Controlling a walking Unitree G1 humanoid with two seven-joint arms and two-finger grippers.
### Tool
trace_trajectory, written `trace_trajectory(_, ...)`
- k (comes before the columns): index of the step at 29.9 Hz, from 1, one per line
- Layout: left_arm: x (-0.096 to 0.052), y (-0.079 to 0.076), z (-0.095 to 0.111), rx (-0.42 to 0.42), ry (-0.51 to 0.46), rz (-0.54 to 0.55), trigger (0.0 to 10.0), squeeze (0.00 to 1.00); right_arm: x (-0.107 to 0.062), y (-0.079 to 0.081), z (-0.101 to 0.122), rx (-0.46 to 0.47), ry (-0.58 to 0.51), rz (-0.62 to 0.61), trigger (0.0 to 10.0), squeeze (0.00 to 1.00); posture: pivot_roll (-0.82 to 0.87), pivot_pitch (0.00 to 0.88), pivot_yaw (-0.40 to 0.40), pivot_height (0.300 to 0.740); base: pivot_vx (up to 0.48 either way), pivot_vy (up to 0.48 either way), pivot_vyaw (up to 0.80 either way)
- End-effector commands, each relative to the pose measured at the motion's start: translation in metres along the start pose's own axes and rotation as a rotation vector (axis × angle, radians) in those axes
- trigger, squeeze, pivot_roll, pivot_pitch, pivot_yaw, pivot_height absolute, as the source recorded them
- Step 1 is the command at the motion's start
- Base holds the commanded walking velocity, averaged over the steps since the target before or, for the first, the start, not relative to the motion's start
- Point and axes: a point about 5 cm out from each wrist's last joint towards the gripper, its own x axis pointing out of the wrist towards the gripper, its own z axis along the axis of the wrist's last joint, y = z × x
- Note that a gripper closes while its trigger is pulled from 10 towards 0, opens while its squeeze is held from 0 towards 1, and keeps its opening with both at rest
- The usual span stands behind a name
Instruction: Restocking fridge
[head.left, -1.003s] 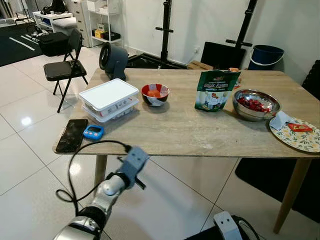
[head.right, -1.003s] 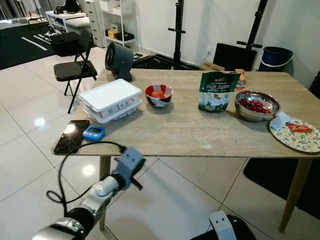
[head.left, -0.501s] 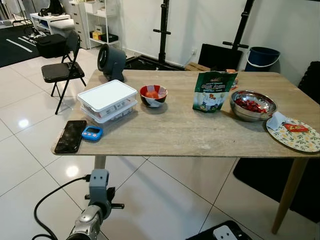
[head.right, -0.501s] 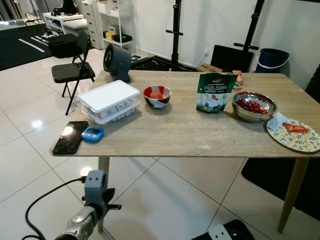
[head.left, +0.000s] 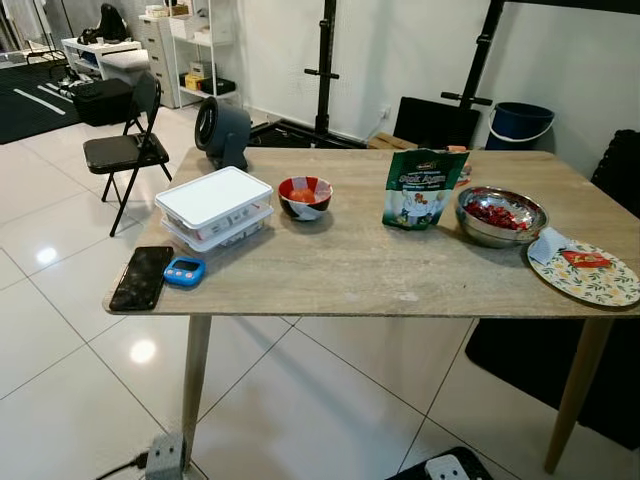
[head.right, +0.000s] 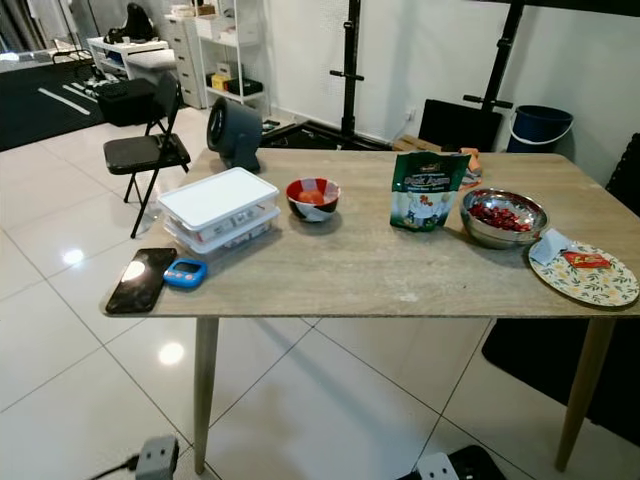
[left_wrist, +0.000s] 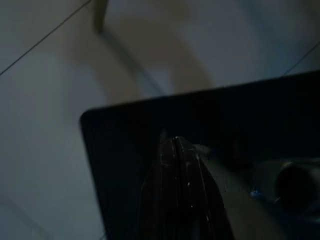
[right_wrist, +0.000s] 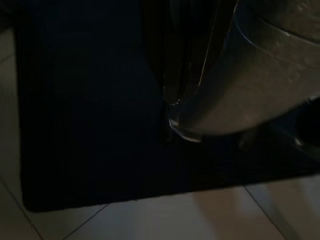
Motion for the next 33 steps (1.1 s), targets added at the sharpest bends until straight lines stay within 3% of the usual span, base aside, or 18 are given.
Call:
trace_trajectory(1,-0.002,0.008,-0.003,0.0,0.018,0.033,10.0,0.0,0.001,0.001,0.008,0.066,-0.052,0.007,10.0,0.0,-0.04,0.0,-0.024,0.74,0.0,0.0,0.0)
trace_trajectory(6,-0.005,0.016,-0.01,0.006,0.031,0.073,10.0,0.0,0.001,0.002,0.005,0.137,-0.065,0.002,10.0,0.0,-0.05,0.0,-0.014,0.74,0.0,0.0,0.0)
trace_trajectory(11,-0.005,0.022,0.003,0.006,-0.017,0.116,10.0,0.0,-0.002,0.005,-0.011,0.158,-0.042,-0.003,10.0,0.0,-0.06,0.0,-0.018,0.74,0.0,0.0,0.0)
trace_trajectory(22,-0.003,0.025,0.02,0.016,-0.071,0.16,10.0,0.0,-0.006,0.001,-0.023,0.113,0.017,0.007,10.0,0.0,-0.02,0.0,-0.045,0.74,0.0,0.0,0.0)
trace_trajectory(24,-0.006,0.025,0.003,0.149,-0.02,0.154,10.0,0.0,-0.007,-0.007,-0.02,0.098,0.029,-0.014,10.0,0.0,0.03,0.005,-0.054,0.74,0.0,0.0,0.0)
trace_trajectory(25,-0.006,0.025,0.003,0.149,-0.02,0.154,10.0,0.0,-0.007,-0.007,-0.02,0.098,0.029,-0.014,10.0,0.0,0.03,0.005,-0.054,0.74,0.0,0.0,0.0)
trace_trajectory(26,-0.01,0.028,-0.016,0.178,0.025,0.156,10.0,0.0,-0.007,-0.009,-0.017,0.086,0.029,-0.019,10.0,0.0,0.04,0.024,-0.062,0.74,0.0,0.0,0.0)
trace_trajectory(32,-0.018,0.029,-0.045,0.179,0.089,0.155,10.0,0.0,-0.007,-0.01,-0.016,0.093,0.021,-0.023,10.0,0.0,0.05,0.048,-0.088,0.74,0.0,0.0,0.0)
trace_trajectory(33,-0.02,0.024,-0.059,0.197,0.126,0.148,10.0,0.0,-0.01,-0.015,-0.02,0.064,0.037,-0.034,10.0,0.0,0.03,0.065,-0.099,0.74,0.0,0.0,0.0)
